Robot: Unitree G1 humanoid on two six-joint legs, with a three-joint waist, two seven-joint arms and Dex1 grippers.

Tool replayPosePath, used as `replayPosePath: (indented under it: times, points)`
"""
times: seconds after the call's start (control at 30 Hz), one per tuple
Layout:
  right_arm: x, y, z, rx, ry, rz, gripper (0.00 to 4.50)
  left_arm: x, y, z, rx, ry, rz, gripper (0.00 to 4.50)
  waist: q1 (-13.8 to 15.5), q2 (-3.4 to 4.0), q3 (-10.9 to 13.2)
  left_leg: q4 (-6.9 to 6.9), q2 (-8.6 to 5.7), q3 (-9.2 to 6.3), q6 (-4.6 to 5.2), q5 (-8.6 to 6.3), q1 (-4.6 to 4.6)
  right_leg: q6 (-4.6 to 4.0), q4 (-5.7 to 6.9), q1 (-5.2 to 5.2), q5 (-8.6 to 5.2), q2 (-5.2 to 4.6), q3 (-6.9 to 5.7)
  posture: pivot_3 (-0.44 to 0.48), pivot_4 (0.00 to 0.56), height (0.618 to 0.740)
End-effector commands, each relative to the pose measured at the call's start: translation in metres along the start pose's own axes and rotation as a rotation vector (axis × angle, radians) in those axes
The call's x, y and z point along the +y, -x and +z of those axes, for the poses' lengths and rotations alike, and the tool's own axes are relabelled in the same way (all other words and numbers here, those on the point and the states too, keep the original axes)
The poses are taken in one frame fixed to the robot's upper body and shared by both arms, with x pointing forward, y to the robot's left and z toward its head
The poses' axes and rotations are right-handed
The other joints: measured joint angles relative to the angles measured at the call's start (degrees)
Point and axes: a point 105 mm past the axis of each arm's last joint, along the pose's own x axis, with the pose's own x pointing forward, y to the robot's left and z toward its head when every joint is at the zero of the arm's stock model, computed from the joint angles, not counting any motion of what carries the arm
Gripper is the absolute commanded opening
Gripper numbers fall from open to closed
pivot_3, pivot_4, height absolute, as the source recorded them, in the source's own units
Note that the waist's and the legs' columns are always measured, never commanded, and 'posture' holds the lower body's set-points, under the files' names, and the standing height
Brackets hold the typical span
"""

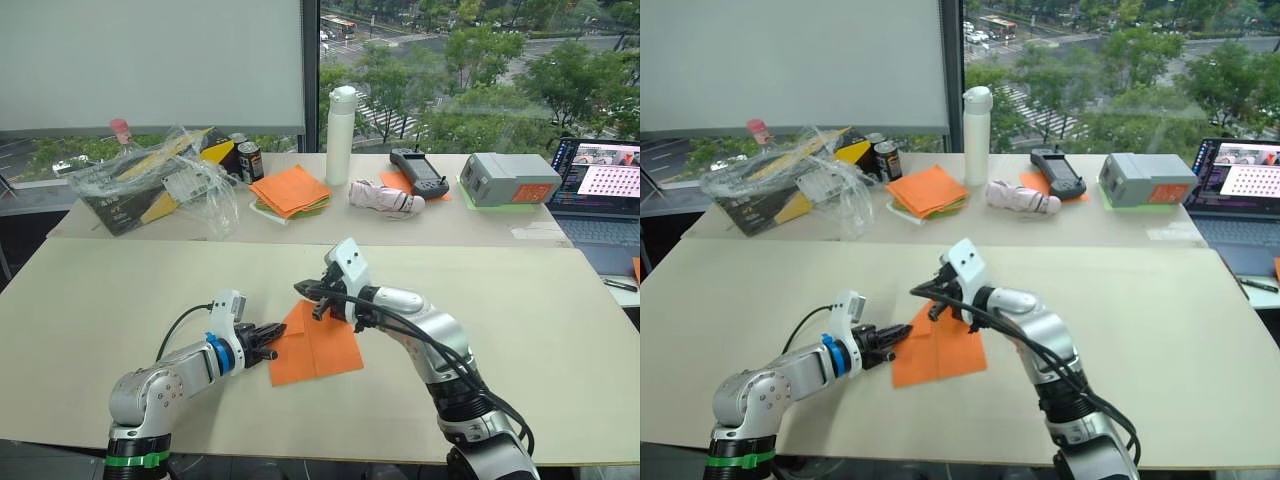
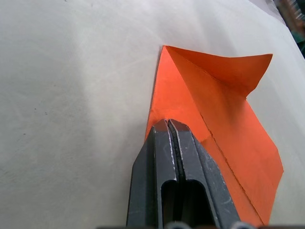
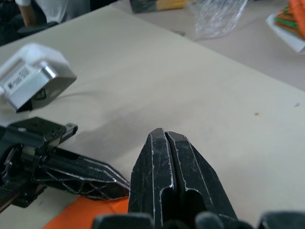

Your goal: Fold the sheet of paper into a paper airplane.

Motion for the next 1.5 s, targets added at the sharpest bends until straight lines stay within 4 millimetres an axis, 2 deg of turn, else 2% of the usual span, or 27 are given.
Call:
replayPosePath:
  times: [0.03,0.17,0.23,0.33,0.43,0.63,0.87,1.07,1.3,1.5]
  points:
    - [-0.001,0.009,0.031,-0.1,-0.017,0.018,0.0,0.02,0.0,-0.025,0.097,0.045,0.093,0.02,-0.02,0.0,0.0,0.0,0.0,0.0,0.0,0.0,0.0,0.0,0.0,0.0,0.0,0.0,0.0,0.0,0.15,0.74]
    - [-0.014,0.013,0.028,-0.089,-0.03,-0.036,0.0,0.02,-0.001,-0.026,0.099,0.045,0.089,0.02,-0.01,0.0,0.0,0.0,0.0,0.0,0.0,0.0,0.0,0.0,0.0,0.0,0.0,0.0,0.0,0.0,0.15,0.74]
    - [-0.026,0.014,0.015,-0.036,-0.002,-0.091,0.0,0.019,-0.001,-0.026,0.098,0.045,0.087,0.02,0.1,0.0,0.0,0.0,0.0,0.0,0.0,0.0,0.0,0.0,-0.02,0.02,0.0,0.0,-0.01,0.0,0.15,0.74]
    - [-0.036,0.016,-0.018,0.092,0.067,-0.133,0.0,0.018,-0.002,-0.025,0.098,0.043,0.085,0.02,0.17,0.0,0.0,0.0,-0.03,0.01,0.0,0.0,0.0,0.0,-0.05,0.03,0.0,-0.02,-0.01,0.0,0.15,0.74]
    - [-0.034,0.016,-0.038,0.14,0.07,-0.12,0.0,0.018,-0.001,-0.025,0.1,0.04,0.084,0.02,-0.02,0.0,0.0,-0.01,-0.02,0.03,0.01,0.0,0.0,0.0,-0.07,0.04,0.0,-0.02,-0.01,0.0,0.15,0.74]
    - [-0.021,0.015,-0.058,0.183,0.066,-0.074,0.0,0.019,0.0,-0.025,0.099,0.036,0.087,0.02,-0.07,0.01,0.0,-0.02,-0.02,0.03,0.0,0.0,0.0,0.0,-0.07,0.04,0.0,-0.02,0.0,0.0,0.15,0.74]
    - [-0.008,0.017,-0.061,0.188,0.088,-0.013,0.0,0.019,0.001,-0.025,0.099,0.036,0.088,0.02,-0.05,0.01,0.01,-0.02,-0.02,0.02,0.01,0.0,0.0,0.0,-0.1,0.05,0.0,-0.02,0.0,0.0,0.15,0.74]
    - [-0.008,0.018,-0.072,0.224,0.113,-0.025,0.0,0.018,-0.001,-0.024,0.097,0.033,0.087,0.02,-0.05,0.01,0.0,-0.02,-0.02,0.02,0.01,0.0,0.0,0.0,-0.1,0.05,0.0,-0.02,-0.01,0.0,0.15,0.74]
    - [-0.024,0.018,-0.051,0.135,0.117,-0.099,0.0,0.018,0.0,-0.023,0.098,0.031,0.085,0.02,-0.05,0.01,0.01,-0.02,-0.02,0.02,0.0,0.0,0.0,0.0,-0.11,0.05,0.0,-0.02,-0.01,0.0,0.15,0.74]
    - [-0.024,0.018,-0.035,0.055,0.087,-0.093,0.0,0.019,0.0,-0.023,0.1,0.03,0.088,0.02,-0.05,0.01,0.01,-0.02,-0.02,0.02,0.01,0.0,0.0,0.0,-0.12,0.05,0.0,-0.02,-0.01,0.0,0.15,0.74]
